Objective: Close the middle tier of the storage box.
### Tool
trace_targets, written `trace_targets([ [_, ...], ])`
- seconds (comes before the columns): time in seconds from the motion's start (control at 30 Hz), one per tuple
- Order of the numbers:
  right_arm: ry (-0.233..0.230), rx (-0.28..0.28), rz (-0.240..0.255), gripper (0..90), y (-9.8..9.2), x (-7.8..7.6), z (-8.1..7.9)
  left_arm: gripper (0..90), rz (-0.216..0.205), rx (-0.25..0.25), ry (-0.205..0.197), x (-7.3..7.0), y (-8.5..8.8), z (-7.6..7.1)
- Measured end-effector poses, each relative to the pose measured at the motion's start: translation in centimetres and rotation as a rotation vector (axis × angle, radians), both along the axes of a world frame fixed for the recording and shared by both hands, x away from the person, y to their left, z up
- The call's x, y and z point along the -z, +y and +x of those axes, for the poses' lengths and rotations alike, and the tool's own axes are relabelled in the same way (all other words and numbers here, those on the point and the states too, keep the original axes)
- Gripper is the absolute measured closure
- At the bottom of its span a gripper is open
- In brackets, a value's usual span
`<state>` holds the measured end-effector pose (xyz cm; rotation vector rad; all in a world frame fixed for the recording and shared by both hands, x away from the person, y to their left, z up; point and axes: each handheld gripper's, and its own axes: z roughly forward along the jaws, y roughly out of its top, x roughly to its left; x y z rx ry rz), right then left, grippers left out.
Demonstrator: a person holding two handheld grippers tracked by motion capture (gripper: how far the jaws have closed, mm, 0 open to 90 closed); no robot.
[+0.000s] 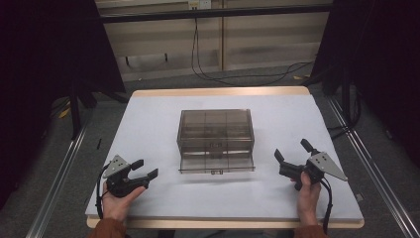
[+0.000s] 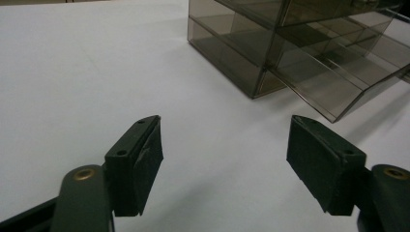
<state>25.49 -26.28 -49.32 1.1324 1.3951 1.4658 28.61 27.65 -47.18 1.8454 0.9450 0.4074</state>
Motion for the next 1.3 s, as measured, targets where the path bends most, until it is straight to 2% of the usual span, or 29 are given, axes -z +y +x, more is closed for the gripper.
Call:
trace_targets([
  [0.03,0.000,-0.001,0.001,0.0,0.0,0.0,0.0,28.9,-0.010,0.004,0.009,0.0,-0.1,-0.1],
  [0.1,-0.005,-0.004,0.000,0.0,0.0,0.0,0.0,30.6,-0.003,0.016,0.011,-0.1,-0.2,-0.3],
  [0.2,-0.001,-0.001,0.003,0.0,0.0,0.0,0.0,39.1,0.000,0.008,0.035,-0.4,-0.2,-0.6],
  [0.23,0.000,0.002,0.004,0.0,0.0,0.0,0.0,41.4,-0.025,0.015,0.051,-0.5,-0.1,-0.7],
  [0.27,0.000,0.002,0.004,0.0,0.0,0.0,0.0,44.5,-0.025,0.015,0.051,-0.5,-0.1,-0.7],
  [0.3,-0.001,0.001,0.003,0.0,0.0,0.0,0.0,47.3,-0.040,0.036,0.046,-0.6,-0.2,-0.9],
  [0.33,0.000,0.000,0.001,0.0,0.0,0.0,0.0,49.5,-0.040,0.036,0.046,-0.6,-0.2,-0.9],
  [0.37,0.000,0.000,0.002,0.0,0.0,0.0,0.0,53.6,-0.038,0.053,0.044,-0.7,-0.2,-1.0],
  [0.43,0.000,-0.002,0.000,0.0,0.0,0.0,0.0,56.1,-0.030,0.082,0.043,-0.8,-0.5,-1.2],
  [0.47,-0.003,-0.001,0.002,0.0,0.0,0.0,0.0,63.3,-0.028,0.099,0.047,-0.9,-0.9,-1.3],
  [0.53,-0.007,-0.004,-0.003,0.0,0.1,0.0,0.0,68.4,-0.023,0.117,0.058,-0.9,-1.1,-1.4],
  [0.8,-0.006,-0.004,-0.001,0.0,0.1,0.0,0.0,84.0,-0.032,0.178,0.082,-1.2,-1.8,-1.8],
  [1.0,-0.006,-0.003,-0.003,0.0,0.1,0.0,0.0,90.0,-0.023,0.229,0.089,-1.4,-2.7,-2.2],
  [1.17,-0.006,-0.002,-0.005,0.0,0.1,0.0,0.0,90.0,0.050,0.291,0.088,-1.5,-4.2,-2.6],
  [1.3,-0.005,-0.004,-0.003,0.0,0.1,0.0,0.0,90.0,0.042,0.315,0.087,-1.6,-4.5,-2.8],
])
